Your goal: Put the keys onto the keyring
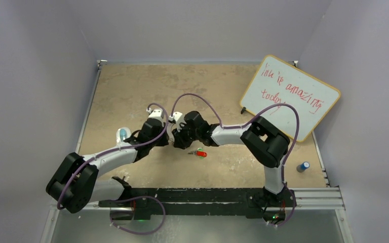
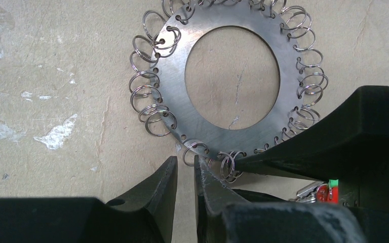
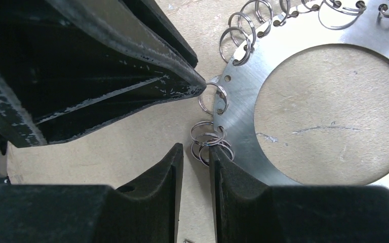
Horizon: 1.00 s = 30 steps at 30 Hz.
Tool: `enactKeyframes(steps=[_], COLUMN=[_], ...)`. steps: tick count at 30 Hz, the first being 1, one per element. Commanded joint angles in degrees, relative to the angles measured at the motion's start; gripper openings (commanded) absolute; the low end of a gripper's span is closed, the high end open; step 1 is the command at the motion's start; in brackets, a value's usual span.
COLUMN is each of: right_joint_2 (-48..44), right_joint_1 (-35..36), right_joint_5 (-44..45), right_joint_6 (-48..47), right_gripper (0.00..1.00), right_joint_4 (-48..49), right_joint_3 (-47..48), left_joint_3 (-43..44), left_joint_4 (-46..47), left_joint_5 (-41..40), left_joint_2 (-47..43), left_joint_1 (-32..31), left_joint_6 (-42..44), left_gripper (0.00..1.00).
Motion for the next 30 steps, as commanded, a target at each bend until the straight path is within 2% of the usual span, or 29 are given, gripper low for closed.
enactKeyframes(steps=[1,5,9,14,30], right_joint_2=[1.3,2.9,2.0,-1.3,-7.2], right_joint_1=[0.3,0.3,0.3,0.0,-4.8], right_joint_5=[0.1,-0.6,-1.7,-3.9,-23.5], right_joint_6=[-1.4,-2.2,-2.9,-3.9,-7.1], right_gripper=[0.27,0.18,0.00,0.00,0.00], right_joint_4=[-2.0,-3.4,-4.4,-6.0,-5.1], right_joint_3=[1.3,2.3,1.9,0.8,-0.8], left_joint_3=[-0.3,-0.1,-0.2,-0.4,-2.6], left_joint_4=[1.7,1.6,1.9,2.5,7.1], left_joint_5=[0.3,0.3,0.2,0.6,2.4], left_joint_2=[-0.6,-1.0,-1.4,-1.9,-6.4], left_joint_1=[0.5,0.5,0.5,0.6,0.6], left_joint_6=[-0.7,-0.7,-0.7,-0.8,-0.7], left_gripper=[0.16,0.16,0.16,0.16,0.10])
